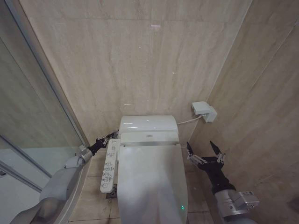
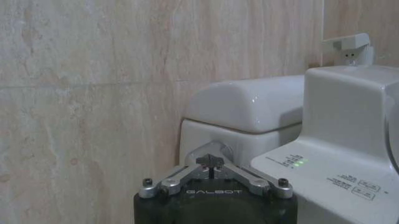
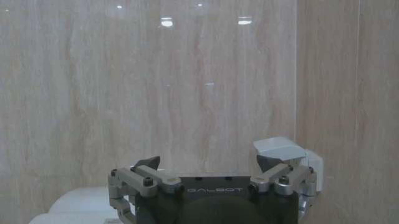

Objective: Open the toilet lid, clean the toilet bowl with a toilet brush, close the toilet lid, and flush.

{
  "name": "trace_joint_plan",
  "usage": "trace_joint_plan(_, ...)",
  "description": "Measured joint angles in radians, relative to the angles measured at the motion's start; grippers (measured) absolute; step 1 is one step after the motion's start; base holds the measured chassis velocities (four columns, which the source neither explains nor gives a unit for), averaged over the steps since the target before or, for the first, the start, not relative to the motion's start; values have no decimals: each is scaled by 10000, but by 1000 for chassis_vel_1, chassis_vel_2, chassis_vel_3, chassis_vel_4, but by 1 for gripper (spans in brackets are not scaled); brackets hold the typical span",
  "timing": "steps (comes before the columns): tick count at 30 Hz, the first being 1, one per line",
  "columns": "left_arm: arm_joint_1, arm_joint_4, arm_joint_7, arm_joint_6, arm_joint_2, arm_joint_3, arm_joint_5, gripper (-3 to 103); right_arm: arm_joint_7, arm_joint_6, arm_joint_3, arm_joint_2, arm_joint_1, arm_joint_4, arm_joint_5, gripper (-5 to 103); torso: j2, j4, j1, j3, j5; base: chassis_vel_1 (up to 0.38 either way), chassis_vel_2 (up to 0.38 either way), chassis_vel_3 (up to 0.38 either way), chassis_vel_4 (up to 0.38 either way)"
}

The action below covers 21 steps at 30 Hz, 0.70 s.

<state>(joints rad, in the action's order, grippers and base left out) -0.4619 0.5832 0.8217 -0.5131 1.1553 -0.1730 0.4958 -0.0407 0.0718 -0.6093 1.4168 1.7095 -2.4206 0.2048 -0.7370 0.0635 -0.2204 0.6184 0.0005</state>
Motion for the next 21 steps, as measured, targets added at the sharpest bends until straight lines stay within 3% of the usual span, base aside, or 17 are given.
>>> trace_joint_plan(6,-7,-221,35,-2,171,-85,-20,0,0,0,0,0,0,0,0,100,0,2,0,1,-1,0,0,0,0)
trace_joint_plan(9,-113,-329,43,42,253,-169,-72,0,0,0,-1,-2,0,0,0,100,6,1,-5,8,-22,0,0,0,0)
trace_joint_plan(15,-217,-381,30,48,285,-344,-73,0,0,0,0,0,0,0,0,100,5,10,-5,6,-11,0,0,0,0)
trace_joint_plan(21,-195,-584,-255,59,292,-455,6,0,0,0,0,-1,0,0,0,100,5,-2,-4,4,-7,0,0,0,0)
